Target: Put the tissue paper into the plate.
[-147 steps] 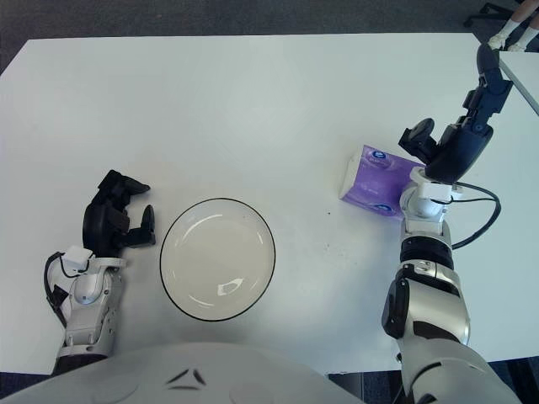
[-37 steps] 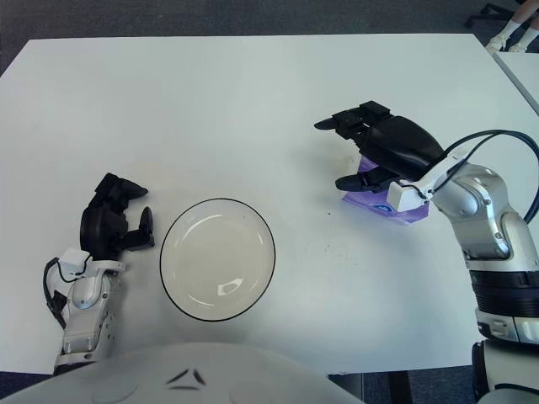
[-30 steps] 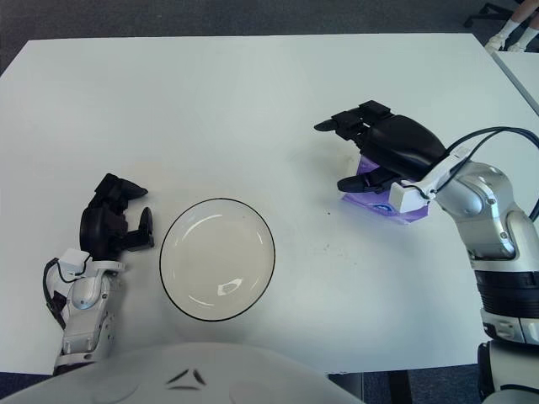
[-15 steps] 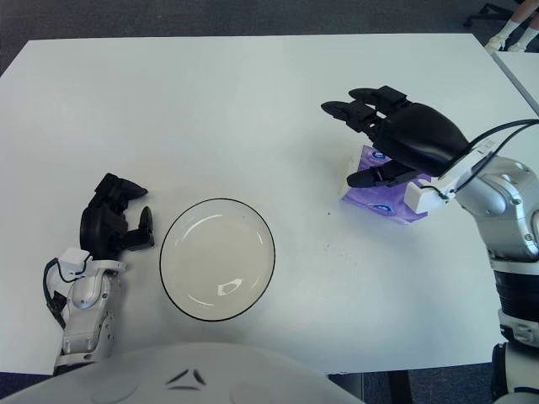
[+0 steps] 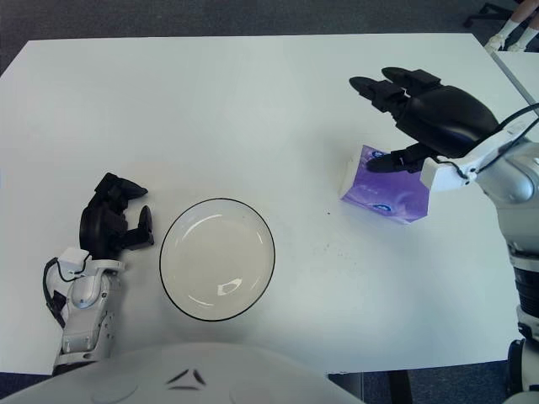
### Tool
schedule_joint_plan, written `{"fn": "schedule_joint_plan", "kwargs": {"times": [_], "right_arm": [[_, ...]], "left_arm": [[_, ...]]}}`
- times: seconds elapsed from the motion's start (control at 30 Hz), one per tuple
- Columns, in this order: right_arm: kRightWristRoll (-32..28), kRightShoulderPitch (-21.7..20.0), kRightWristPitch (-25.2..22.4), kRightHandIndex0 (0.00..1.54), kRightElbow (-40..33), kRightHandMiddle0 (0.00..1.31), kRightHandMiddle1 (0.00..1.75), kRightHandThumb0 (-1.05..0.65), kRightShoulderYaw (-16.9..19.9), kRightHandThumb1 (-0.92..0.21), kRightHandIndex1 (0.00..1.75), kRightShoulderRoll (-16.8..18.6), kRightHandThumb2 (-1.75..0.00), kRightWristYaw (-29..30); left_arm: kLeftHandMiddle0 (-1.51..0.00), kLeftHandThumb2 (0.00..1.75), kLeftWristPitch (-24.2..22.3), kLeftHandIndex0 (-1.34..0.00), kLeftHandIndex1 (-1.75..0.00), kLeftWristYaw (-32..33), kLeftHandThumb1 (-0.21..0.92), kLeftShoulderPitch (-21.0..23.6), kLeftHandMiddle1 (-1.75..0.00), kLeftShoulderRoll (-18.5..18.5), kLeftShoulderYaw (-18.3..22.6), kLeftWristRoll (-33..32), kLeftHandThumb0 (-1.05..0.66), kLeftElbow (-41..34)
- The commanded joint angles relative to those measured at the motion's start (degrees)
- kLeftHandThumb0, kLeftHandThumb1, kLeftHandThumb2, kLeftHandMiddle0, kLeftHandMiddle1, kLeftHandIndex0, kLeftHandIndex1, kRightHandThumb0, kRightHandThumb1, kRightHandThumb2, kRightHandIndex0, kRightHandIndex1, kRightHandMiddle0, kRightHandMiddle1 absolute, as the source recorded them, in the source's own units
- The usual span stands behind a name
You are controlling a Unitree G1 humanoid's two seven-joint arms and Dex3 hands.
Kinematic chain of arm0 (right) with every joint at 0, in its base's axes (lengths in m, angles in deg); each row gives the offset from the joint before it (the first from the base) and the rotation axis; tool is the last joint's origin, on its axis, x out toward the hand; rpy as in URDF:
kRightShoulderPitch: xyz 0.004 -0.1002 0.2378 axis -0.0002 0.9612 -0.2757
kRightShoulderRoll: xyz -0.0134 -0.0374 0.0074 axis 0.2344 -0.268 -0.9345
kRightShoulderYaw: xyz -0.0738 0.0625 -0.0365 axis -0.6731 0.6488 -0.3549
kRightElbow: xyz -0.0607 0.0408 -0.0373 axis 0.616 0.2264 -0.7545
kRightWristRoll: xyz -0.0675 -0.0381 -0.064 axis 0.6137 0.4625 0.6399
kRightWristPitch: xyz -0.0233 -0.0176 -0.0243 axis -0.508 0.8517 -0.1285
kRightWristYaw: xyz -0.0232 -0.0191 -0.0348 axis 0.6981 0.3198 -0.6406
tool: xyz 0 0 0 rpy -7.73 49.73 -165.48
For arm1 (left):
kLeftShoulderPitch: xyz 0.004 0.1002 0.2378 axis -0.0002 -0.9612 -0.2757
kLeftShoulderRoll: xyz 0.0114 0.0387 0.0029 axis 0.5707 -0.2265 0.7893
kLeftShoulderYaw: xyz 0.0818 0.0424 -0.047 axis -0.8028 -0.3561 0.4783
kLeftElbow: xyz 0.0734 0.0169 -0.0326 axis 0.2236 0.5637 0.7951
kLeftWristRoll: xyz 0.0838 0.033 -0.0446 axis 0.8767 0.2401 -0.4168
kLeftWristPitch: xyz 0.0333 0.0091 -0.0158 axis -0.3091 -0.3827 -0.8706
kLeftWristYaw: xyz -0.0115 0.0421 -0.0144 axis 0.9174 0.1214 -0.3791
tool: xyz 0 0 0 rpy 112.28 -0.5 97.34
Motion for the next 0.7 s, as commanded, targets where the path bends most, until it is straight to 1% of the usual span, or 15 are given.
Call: {"fn": "schedule_joint_plan", "kwargs": {"times": [0.0, 0.13, 0.37, 0.53, 0.67], "right_arm": [[1.6, -1.3, -1.6, 0.00, -1.1, 0.00, 0.00, -1.05, -1.0, -0.77, 0.00, -0.1, -0.37, 0.5], [2.1, -1.6, -2.7, 0.00, -1.5, 0.00, 0.00, -1.05, -1.7, -0.76, 0.00, 0.1, -0.37, 0.4], [1.7, -2.4, -3.0, 0.00, -1.4, 0.00, 0.00, -1.05, -3.1, -0.77, 0.00, 0.2, -0.38, 0.5], [1.3, -3.8, -1.9, 0.00, -0.4, 0.00, 0.00, -1.05, -4.3, -0.80, 0.00, 0.8, -0.38, 1.6], [1.3, -4.3, -0.9, 0.00, 0.5, 0.00, 0.00, -1.05, -4.8, -0.79, 0.00, 0.9, -0.38, 2.4]], "left_arm": [[-0.77, 1.55, -2.7, -0.60, -1.66, -0.4, 0.10, -1.7, -1.75, 0.7, 0.3, 0.0, -0.01, 2.6], [-0.79, 1.58, -3.0, -0.61, -1.66, -0.5, 0.07, -1.6, -1.75, 1.2, 0.5, 0.2, -0.01, 2.3], [-0.80, 1.59, -2.5, -0.62, -1.66, -0.6, 0.06, -1.8, -1.75, 2.0, 0.7, 0.5, -0.01, 2.1], [-0.78, 1.60, -2.8, -0.61, -1.69, -0.1, 0.06, -2.0, -1.75, 2.2, 0.7, 1.1, -0.01, 1.7], [-0.78, 1.60, -2.8, -0.61, -1.70, -0.1, 0.06, -2.0, -1.75, 2.1, 0.9, 1.0, -0.01, 1.7]]}}
